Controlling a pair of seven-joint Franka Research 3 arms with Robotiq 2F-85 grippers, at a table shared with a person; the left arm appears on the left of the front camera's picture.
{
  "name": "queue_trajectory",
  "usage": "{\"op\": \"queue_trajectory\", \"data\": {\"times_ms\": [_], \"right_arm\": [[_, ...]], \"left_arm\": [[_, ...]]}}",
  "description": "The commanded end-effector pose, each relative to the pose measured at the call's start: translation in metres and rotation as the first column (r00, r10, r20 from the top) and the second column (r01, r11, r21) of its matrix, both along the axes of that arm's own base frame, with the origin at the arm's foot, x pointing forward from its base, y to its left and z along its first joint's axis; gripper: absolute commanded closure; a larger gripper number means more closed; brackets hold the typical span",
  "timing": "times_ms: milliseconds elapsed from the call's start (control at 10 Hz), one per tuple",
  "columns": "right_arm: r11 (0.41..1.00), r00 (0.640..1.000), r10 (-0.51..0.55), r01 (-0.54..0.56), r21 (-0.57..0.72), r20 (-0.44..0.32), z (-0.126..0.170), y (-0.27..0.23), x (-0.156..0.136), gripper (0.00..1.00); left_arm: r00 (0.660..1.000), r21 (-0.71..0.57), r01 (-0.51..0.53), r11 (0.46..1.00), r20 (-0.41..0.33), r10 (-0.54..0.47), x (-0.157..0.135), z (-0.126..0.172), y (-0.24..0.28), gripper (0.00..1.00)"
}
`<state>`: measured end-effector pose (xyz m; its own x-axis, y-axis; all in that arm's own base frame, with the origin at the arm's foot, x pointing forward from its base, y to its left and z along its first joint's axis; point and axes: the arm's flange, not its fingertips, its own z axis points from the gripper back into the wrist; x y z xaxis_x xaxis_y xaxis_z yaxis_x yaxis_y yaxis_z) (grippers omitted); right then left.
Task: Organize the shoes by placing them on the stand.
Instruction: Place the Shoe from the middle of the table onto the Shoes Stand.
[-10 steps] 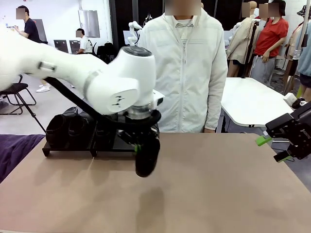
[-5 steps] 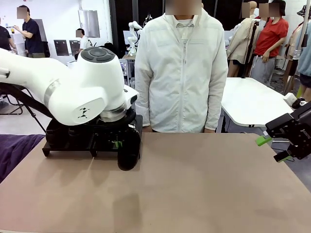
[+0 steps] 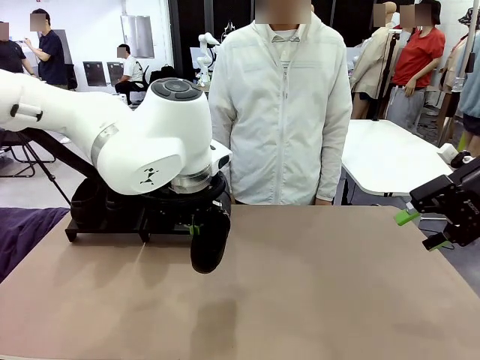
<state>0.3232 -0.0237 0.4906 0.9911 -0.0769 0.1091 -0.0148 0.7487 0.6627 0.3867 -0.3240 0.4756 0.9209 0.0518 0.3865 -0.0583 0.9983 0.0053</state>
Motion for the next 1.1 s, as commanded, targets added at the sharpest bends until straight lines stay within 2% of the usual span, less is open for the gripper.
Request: {"op": "queue_trajectory", "data": {"times_ms": [0,200,300,400,600,800,1000], "right_arm": [[1.000,1.000,0.011,-0.011,0.008,0.006,0.003,-0.001,0.001,0.00],[1.000,1.000,0.011,-0.011,0.008,0.006,0.003,-0.001,0.001,0.00],[1.000,1.000,0.011,-0.011,0.008,0.006,0.003,-0.001,0.001,0.00],[1.000,1.000,0.011,-0.011,0.008,0.006,0.003,-0.001,0.001,0.00],[1.000,1.000,0.011,-0.011,0.008,0.006,0.003,-0.001,0.001,0.00],[1.000,1.000,0.011,-0.011,0.008,0.006,0.003,-0.001,0.001,0.00],[1.000,1.000,0.011,-0.011,0.008,0.006,0.003,-0.001,0.001,0.00]], "left_arm": [[1.000,-0.030,-0.004,1.000,0.022,0.005,0.047,0.024,0.027,1.00],[0.999,-0.044,0.033,0.998,0.014,-0.033,0.102,0.040,0.051,1.00],[0.996,-0.033,0.093,0.995,0.010,-0.093,0.124,0.044,0.063,1.00],[0.980,-0.071,0.196,0.978,-0.025,-0.199,0.140,0.044,0.074,1.00],[0.986,-0.136,0.158,0.978,-0.034,-0.164,0.162,0.036,0.087,1.00],[0.991,-0.145,0.120,0.982,-0.043,-0.128,0.177,0.022,0.090,1.00],[0.997,-0.152,0.079,0.985,0.002,-0.080,0.189,0.011,0.089,1.00]]}}
